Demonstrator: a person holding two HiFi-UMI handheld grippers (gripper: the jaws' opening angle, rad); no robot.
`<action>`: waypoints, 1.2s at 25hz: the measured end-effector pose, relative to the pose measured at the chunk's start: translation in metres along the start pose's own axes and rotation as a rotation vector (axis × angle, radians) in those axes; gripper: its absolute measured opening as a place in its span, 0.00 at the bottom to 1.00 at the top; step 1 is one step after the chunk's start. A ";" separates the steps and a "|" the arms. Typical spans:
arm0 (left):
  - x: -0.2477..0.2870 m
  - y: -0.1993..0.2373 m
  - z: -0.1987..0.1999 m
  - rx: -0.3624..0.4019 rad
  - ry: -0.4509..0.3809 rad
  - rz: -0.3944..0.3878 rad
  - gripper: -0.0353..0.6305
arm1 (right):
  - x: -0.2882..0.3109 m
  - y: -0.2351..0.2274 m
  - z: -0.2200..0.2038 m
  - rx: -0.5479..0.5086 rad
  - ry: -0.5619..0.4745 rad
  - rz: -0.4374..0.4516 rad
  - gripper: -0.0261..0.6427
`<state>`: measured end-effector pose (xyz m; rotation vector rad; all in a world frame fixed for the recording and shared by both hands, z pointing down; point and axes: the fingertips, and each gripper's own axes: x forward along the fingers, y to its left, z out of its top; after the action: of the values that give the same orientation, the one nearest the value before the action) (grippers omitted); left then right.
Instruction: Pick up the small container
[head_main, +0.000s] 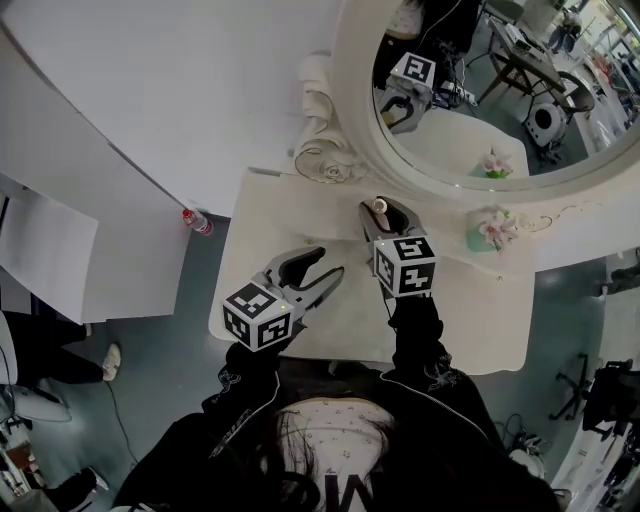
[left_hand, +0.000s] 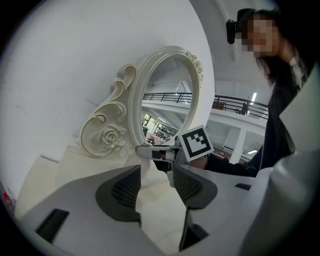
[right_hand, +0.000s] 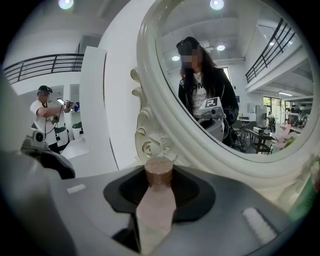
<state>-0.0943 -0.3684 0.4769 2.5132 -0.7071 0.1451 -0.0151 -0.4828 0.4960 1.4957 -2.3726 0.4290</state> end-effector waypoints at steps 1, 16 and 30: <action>0.000 -0.001 -0.001 -0.001 0.002 -0.001 0.36 | -0.005 0.003 0.003 -0.002 -0.002 0.008 0.25; 0.028 -0.022 -0.036 -0.111 0.054 -0.055 0.37 | -0.073 0.048 0.032 -0.071 -0.037 0.152 0.25; 0.043 -0.077 -0.061 -0.092 0.067 -0.089 0.38 | -0.142 0.075 0.020 -0.107 -0.059 0.261 0.25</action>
<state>-0.0162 -0.3008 0.5042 2.4349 -0.5610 0.1606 -0.0264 -0.3447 0.4137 1.1726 -2.6029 0.3134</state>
